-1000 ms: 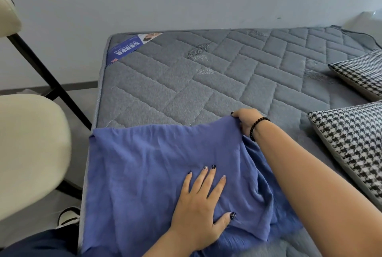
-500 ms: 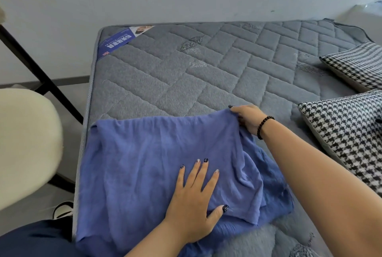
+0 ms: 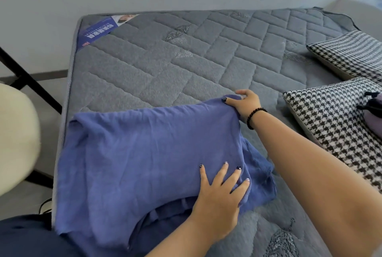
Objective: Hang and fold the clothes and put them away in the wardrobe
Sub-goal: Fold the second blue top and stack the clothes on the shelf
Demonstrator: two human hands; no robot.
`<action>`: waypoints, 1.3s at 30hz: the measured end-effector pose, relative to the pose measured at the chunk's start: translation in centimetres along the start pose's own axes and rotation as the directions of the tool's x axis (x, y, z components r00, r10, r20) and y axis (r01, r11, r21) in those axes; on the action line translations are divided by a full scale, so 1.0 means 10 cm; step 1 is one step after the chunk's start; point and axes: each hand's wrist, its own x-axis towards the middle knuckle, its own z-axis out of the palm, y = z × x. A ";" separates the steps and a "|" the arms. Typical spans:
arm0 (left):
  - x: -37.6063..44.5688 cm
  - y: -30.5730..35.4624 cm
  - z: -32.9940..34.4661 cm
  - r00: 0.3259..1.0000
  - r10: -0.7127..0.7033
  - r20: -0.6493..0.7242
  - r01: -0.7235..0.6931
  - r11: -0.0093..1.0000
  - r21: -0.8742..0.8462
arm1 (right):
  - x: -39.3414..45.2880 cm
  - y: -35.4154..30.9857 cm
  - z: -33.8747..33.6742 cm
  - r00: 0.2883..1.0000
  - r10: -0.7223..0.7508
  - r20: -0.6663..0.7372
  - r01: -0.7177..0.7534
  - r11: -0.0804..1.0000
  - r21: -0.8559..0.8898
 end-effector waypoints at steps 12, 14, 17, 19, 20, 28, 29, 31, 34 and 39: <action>0.33 0.35 0.03 0.979 -0.158 -0.127 0.146 0.985 -0.095 | -0.07 -0.08 0.13 0.988 0.024 0.150 0.028 0.941 -0.336; 0.31 0.31 0.06 0.954 -0.202 -0.220 0.137 0.951 -0.277 | -0.04 -0.09 0.09 0.992 0.003 0.123 0.041 0.935 -0.353; 0.17 0.23 -0.02 0.907 -0.399 -0.136 0.200 0.691 -0.695 | -0.02 -0.12 -0.01 0.996 -0.009 0.089 0.040 0.934 -0.356; 0.08 0.21 -0.16 0.826 -0.562 0.031 0.264 0.339 -0.903 | -0.01 -0.12 -0.09 0.997 -0.010 0.080 0.039 0.932 -0.360; 0.07 0.21 -0.26 0.760 -0.646 0.071 0.259 0.202 -0.944 | -0.02 -0.13 -0.13 0.997 -0.018 0.072 0.043 0.932 -0.360; 0.17 0.31 -0.77 0.573 -0.813 0.109 0.069 -0.085 -0.994 | -0.15 -0.44 -0.58 0.994 -0.097 -0.059 0.064 0.908 -0.414; 0.17 0.34 -0.82 0.593 -0.801 0.085 0.070 -0.054 -0.996 | -0.17 -0.51 -0.62 0.995 -0.089 -0.052 0.058 0.900 -0.431; 0.12 0.42 -0.88 0.639 -0.767 0.063 0.070 -0.024 -0.997 | -0.25 -0.69 -0.61 0.996 -0.093 -0.012 0.077 0.883 -0.463; -0.06 0.47 -1.00 0.647 -0.761 0.032 0.066 0.015 -0.998 | -0.39 -0.97 -0.43 0.990 -0.127 0.068 0.144 0.875 -0.461; -0.47 0.22 -1.14 0.380 -0.923 0.059 -0.007 -0.067 -0.998 | -0.67 -1.32 0.36 0.957 -0.121 0.262 0.208 0.918 -0.337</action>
